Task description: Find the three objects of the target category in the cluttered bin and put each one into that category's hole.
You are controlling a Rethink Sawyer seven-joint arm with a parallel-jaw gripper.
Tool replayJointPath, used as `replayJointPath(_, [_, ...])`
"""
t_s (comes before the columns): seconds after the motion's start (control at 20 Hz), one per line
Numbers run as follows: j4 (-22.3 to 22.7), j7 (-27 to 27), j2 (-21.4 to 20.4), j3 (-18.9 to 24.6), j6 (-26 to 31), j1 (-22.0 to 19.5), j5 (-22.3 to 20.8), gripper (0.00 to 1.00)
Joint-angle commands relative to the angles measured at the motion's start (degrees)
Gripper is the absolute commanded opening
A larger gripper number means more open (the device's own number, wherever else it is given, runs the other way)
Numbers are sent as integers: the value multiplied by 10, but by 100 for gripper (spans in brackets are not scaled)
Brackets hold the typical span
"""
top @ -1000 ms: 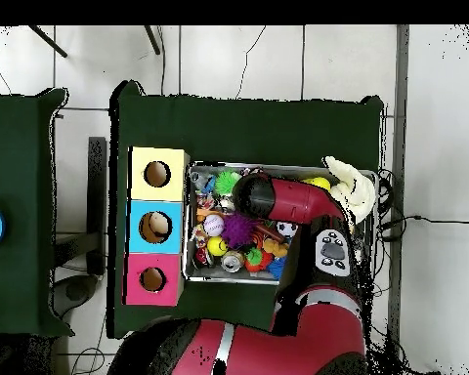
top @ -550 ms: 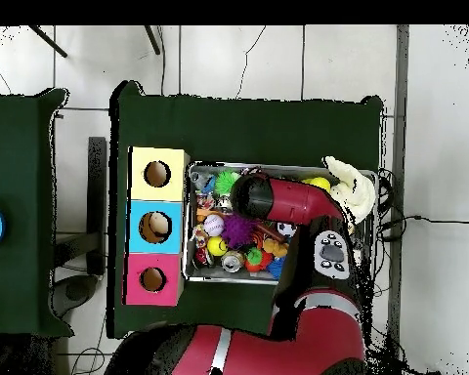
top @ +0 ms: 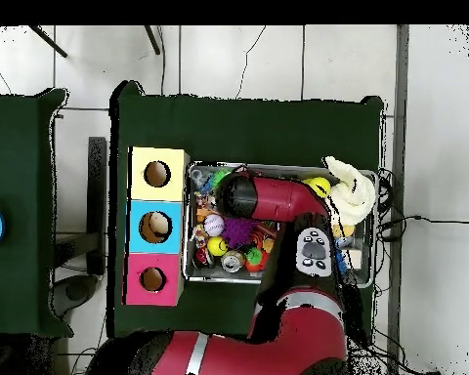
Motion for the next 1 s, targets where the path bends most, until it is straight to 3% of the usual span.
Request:
replayJointPath(0.05, [33,42,14,58,48,16,22,100])
replayJointPath(0.65, [38,4,7,68,52,-1,5,100])
replayJointPath(0.8, [24,0,26,67,37,-5,-2,100])
replayJointPath(1.0, [-27,1,75,56,14,-1,-10,100])
